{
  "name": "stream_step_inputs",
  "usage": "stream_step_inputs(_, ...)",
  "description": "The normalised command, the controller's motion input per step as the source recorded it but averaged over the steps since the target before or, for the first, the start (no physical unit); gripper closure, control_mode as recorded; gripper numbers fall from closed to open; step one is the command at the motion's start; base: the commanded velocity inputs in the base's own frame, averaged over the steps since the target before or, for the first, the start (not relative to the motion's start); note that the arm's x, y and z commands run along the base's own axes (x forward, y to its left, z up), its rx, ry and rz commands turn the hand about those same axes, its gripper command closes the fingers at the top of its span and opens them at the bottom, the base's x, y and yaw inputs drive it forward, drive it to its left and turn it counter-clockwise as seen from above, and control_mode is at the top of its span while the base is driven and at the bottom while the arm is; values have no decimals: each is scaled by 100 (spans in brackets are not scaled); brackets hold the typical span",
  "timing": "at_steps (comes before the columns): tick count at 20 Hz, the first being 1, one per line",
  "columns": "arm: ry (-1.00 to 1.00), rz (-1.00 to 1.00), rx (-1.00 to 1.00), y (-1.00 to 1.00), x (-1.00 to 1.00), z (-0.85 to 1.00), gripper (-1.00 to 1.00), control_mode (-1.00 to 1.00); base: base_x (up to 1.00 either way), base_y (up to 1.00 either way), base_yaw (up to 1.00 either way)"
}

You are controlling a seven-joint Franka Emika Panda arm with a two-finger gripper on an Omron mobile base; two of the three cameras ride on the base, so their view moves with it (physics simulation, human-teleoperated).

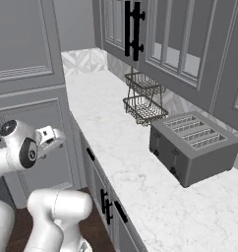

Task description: Take a straw from the drawer in front and place it inside the glass cup on the dining counter.

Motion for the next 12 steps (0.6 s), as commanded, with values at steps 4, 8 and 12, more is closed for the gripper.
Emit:
stream_step_inputs(4, 12, 0, -56, 31, 41, -24, -100, -100, 0, 0, 0)
stream_step_inputs(8, 16, 0, -41, 18, 47, -30, -100, -100, 0, 0, 0)
stream_step_inputs(12, 15, -6, -18, 2, 70, -49, -100, -100, 0, 0, 0)
